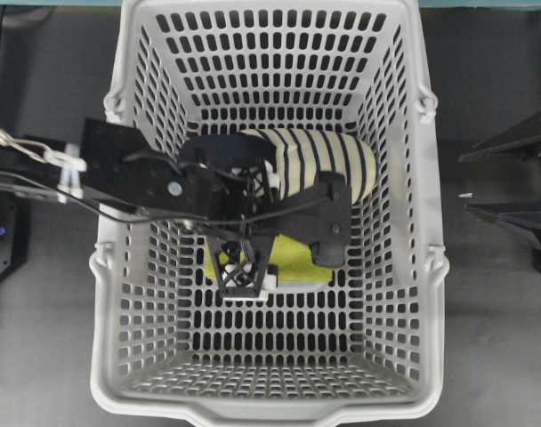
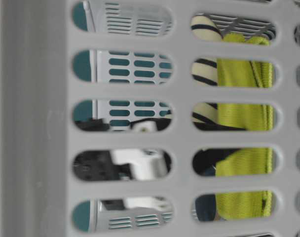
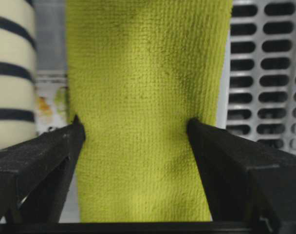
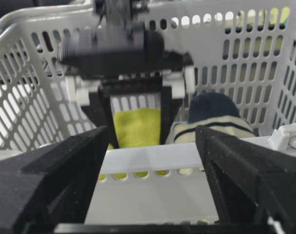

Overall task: Pick up the yellow cloth from the shopping basket with the left arm.
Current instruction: 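Close the left gripper on the middle of the yellow cloth, then lift the yellow cloth upward out of the basket with the left gripper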

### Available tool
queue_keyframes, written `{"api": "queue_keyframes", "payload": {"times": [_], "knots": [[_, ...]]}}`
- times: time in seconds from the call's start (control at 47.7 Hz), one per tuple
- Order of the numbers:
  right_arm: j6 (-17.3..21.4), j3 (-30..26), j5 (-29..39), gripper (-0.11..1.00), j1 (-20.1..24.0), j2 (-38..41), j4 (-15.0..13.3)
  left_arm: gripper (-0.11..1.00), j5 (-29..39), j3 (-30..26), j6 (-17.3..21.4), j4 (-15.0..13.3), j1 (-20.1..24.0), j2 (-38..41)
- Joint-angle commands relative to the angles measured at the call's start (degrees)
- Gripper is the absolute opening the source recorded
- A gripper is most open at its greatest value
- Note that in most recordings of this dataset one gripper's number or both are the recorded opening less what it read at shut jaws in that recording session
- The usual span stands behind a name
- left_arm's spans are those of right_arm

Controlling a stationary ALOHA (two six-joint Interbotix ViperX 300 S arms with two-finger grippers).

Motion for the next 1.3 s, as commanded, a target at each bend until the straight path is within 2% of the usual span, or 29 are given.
{"api": "queue_keyframes", "payload": {"times": [0.0, 0.147, 0.231, 0.294, 0.461, 0.524, 0.734, 1.048, 1.174, 1.279], "knots": [[0.09, -0.88, -0.53, 0.69, -0.18, 0.26, 0.18, 0.84, -0.35, 0.35, 0.26, 0.18, -0.26, -0.09], [0.09, -0.88, -0.53, 0.69, -0.44, 0.26, 0.18, 0.83, -0.35, 1.93, 0.18, 0.18, 0.18, -0.26], [0.09, -0.79, -0.53, 0.69, -0.44, 0.26, 0.18, 0.77, -0.09, 2.11, 0.35, 0.18, 0.00, -0.35], [0.09, -0.79, -0.53, 0.69, -0.44, 0.26, 0.18, 0.65, -0.09, 1.85, 0.35, 0.18, -0.18, -0.53], [0.09, -0.79, -0.62, 0.69, -0.44, 0.26, 0.18, 0.23, 1.49, -0.53, 0.44, 0.18, -0.26, -2.37], [0.09, -0.70, -0.62, 0.69, -0.44, 0.26, 0.18, 0.14, 3.52, -2.37, 0.44, 0.18, -0.18, -3.25], [0.09, -0.79, -1.32, 0.68, -0.44, 0.18, 0.18, 0.14, 14.24, -13.01, 0.35, 0.26, -0.35, -4.75], [0.09, -0.88, -1.32, 0.68, -0.35, -0.18, 0.18, 0.14, 32.96, -34.19, 0.35, 0.26, -0.62, -3.96], [0.09, -0.88, -1.32, 0.68, -0.35, -0.35, 0.18, 0.14, 38.23, -41.04, 0.44, 0.18, -0.62, -2.20], [0.09, -0.88, -1.32, 0.68, -0.35, -0.35, 0.18, 0.14, 41.48, -44.03, 0.35, 0.18, -0.53, -0.62]]}}
